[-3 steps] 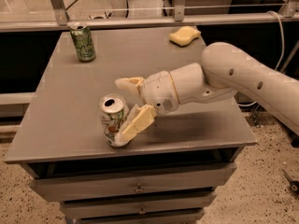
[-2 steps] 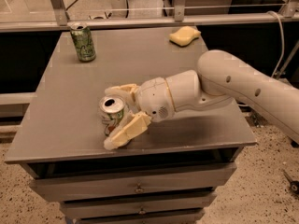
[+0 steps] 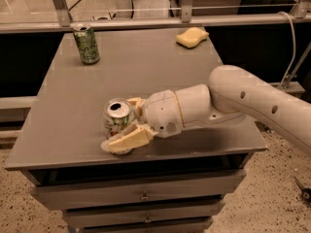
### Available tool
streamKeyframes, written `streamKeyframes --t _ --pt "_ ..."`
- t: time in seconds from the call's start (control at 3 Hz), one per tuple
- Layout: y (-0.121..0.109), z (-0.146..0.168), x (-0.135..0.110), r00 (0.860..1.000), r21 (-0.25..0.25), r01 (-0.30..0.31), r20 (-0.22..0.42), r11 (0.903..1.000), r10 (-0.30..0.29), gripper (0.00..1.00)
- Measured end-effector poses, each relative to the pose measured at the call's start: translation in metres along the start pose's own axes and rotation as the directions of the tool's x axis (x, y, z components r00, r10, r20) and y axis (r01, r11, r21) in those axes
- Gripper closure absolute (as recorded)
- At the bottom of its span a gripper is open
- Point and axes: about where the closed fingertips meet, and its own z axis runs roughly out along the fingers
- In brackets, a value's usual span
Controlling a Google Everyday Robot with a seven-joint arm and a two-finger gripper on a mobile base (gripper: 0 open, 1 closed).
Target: Pick 7up can
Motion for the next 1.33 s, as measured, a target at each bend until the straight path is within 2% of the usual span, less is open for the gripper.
streamKeyframes --t 0.33,0.67,1.0,1.33 --pt "-0.016 -0.038 0.003 1.0 0.098 0.013 -0.025 0.9951 -0.011 0.94" --pt "-0.033 -0.065 -0.003 0.998 0.159 0.046 -0.05 0.9861 -0.039 1.0" --pt "-0.061 -0.101 -0.01 0.998 0.229 0.056 -0.054 0.9718 -0.045 1.0" --pt "-0.069 -0.111 -0.019 0.997 0.252 0.071 -0.052 0.9651 -0.06 1.0"
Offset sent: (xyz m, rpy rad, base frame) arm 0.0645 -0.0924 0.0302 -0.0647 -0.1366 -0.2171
